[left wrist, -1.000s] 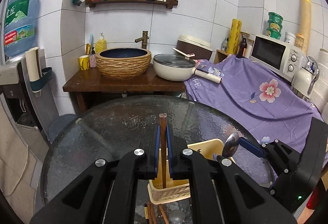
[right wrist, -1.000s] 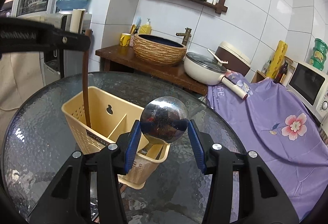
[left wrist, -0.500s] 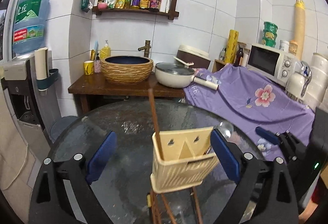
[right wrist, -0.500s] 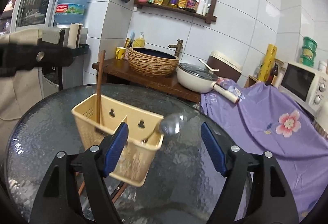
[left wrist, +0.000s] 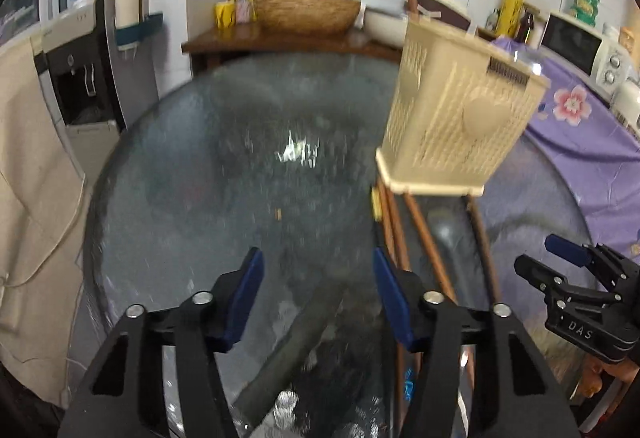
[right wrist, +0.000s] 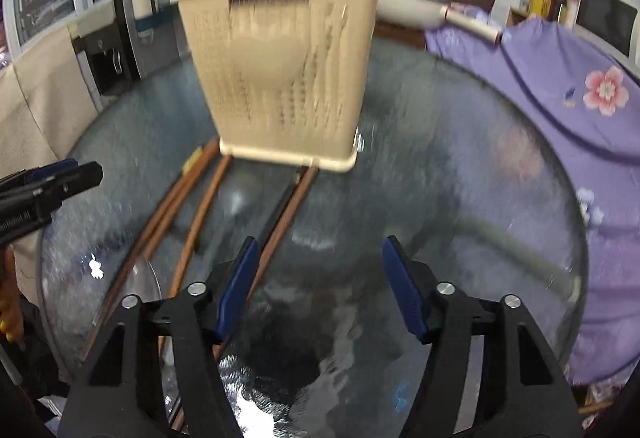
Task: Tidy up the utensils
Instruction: 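Grasp a gold-tipped chopstick with the left tool while the right tool grasps a brown chopstick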
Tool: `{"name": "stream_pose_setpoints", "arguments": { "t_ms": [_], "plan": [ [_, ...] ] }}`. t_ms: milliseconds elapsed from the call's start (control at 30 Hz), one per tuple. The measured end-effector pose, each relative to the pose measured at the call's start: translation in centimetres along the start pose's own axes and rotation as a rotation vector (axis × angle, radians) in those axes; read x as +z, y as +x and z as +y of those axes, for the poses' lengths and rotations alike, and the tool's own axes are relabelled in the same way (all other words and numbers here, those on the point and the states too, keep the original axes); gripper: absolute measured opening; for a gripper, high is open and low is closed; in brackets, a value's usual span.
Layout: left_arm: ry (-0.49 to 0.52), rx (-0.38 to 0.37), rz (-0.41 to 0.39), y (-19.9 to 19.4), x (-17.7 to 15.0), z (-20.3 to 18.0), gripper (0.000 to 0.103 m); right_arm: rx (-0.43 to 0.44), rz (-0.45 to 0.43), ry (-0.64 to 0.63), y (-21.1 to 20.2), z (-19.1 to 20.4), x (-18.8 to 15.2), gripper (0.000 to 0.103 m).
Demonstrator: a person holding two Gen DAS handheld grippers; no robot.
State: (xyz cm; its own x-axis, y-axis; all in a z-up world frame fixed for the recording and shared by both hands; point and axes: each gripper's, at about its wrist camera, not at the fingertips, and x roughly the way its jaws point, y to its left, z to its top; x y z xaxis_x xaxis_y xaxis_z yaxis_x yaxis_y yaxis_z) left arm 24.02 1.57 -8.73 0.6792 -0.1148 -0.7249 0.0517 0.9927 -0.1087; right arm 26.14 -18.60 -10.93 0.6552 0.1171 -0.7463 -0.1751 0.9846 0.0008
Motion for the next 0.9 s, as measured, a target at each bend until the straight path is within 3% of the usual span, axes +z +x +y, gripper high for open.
{"name": "stream_pose_setpoints", "arguments": {
  "t_ms": [533,633,900],
  "plan": [
    [0.072,-0.046,0.051,1.6,-1.2,-2.5,0.039,-0.024,0.060,0.045,1.3,0.7,-0.1,0.058],
    [0.078,-0.052,0.062,1.9,-1.4,-2.8,0.039,-0.059,0.074,0.049,1.6,0.0,0.0,0.052],
    [0.090,-0.042,0.089,2.8,-1.7,-3.1,0.034,0.002,0.060,0.078,1.3,-0.4,0.1,0.052]
  ]
}}
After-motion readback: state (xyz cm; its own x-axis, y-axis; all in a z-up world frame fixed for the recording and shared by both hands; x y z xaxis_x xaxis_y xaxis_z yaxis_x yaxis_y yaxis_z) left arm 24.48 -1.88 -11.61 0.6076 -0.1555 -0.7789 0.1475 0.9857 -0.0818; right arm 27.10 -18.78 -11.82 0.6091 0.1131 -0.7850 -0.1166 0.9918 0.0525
